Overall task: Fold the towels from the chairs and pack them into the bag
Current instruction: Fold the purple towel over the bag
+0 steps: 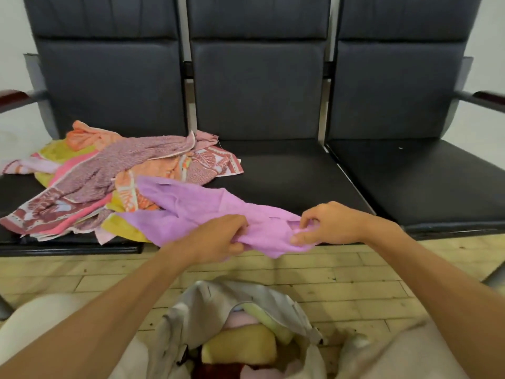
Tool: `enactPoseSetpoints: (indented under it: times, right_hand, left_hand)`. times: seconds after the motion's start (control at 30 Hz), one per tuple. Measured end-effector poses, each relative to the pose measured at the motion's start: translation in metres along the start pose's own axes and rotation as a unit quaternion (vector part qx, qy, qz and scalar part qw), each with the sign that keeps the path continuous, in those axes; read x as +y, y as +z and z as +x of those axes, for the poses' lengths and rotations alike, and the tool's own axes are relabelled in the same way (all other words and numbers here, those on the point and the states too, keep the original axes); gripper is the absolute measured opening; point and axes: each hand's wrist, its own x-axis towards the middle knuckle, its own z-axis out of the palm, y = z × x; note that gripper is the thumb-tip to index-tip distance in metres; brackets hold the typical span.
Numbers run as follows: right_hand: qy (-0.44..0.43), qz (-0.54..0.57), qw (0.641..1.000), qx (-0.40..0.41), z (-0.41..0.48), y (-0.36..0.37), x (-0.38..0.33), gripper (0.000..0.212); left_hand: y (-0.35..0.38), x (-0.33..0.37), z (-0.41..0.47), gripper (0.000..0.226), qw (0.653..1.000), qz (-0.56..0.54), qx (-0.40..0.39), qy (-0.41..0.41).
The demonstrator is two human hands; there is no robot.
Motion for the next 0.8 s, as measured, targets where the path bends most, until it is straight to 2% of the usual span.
enactPoseSetpoints:
  times: [0.07, 0.13, 0.2, 0.27, 0.33, 0.4, 0.47, 0.5, 0.53, 0.57, 0.63, 0.67, 0.7, 0.73, 0.8]
  right_hand:
    - [-0.032, -0.054, 0.998, -0.018, -0.002, 0.002, -0.003, 0.025]
    - [-0.066, -0.087, 0.994, -0.030, -0.001, 0.005, -0.007, 0.034]
    - [-0.072, -0.065, 0.995, -0.014, 0.000, 0.005, -0.009, 0.035]
    - [-0.072, -0.021, 0.997, 0.019, 0.002, 0.004, -0.009, 0.032]
    - [-0.075, 0.003, 0.995, 0.072, 0.006, 0.001, -0.008, 0.027]
    - [-0.067, 0.025, 0.989, 0.132, 0.008, -0.004, -0.007, 0.026]
    - [-0.059, 0.079, 0.981, 0.164, 0.009, -0.009, -0.005, 0.027]
    - [-0.064, 0.144, 0.973, 0.166, 0.008, -0.011, -0.004, 0.026]
    - [-0.069, 0.253, 0.953, 0.155, 0.005, -0.014, -0.004, 0.027]
    - [-0.071, 0.379, 0.913, 0.135, 0.001, -0.017, -0.007, 0.027]
    - [-0.060, 0.545, 0.827, 0.126, -0.001, -0.022, -0.008, 0.024]
    - [-0.045, 0.586, 0.796, 0.144, 0.002, -0.024, -0.007, 0.023]
    - [-0.025, 0.626, 0.761, 0.168, 0.005, -0.024, -0.007, 0.021]
    - [0.001, 0.664, 0.723, 0.189, 0.009, -0.024, -0.007, 0.020]
    - [0.055, 0.731, 0.644, 0.219, 0.017, -0.021, -0.003, 0.020]
  left_hand:
    - [-0.003, -0.009, -0.004, 0.023, 0.998, 0.066, 0.002, -0.005]
    - [-0.005, -0.024, -0.011, 0.054, 0.980, 0.194, -0.008, -0.044]
    - [-0.009, -0.032, -0.016, 0.063, 0.963, 0.253, -0.024, -0.095]
    - [-0.013, -0.037, -0.018, 0.047, 0.960, 0.252, -0.018, -0.124]
    - [-0.020, -0.039, -0.016, 0.030, 0.965, 0.219, 0.025, -0.143]
    - [-0.027, -0.037, -0.010, 0.023, 0.969, 0.188, 0.045, -0.153]
    - [-0.035, -0.028, -0.005, 0.019, 0.976, 0.115, 0.060, -0.177]
    - [-0.040, -0.020, -0.003, 0.016, 0.979, 0.040, 0.072, -0.188]
    - [-0.047, -0.011, -0.001, 0.014, 0.973, -0.063, 0.097, -0.198]
    - [-0.056, -0.002, 0.003, 0.014, 0.951, -0.183, 0.124, -0.219]
    - [-0.074, 0.008, 0.014, 0.018, 0.860, -0.416, 0.199, -0.219]
    - [-0.082, 0.004, 0.023, 0.015, 0.816, -0.484, 0.250, -0.191]
    - [-0.087, 0.002, 0.030, 0.011, 0.793, -0.509, 0.295, -0.157]
    - [-0.087, -0.003, 0.037, 0.018, 0.792, -0.498, 0.326, -0.136]
    - [-0.076, -0.009, 0.044, 0.045, 0.843, -0.396, 0.334, -0.147]
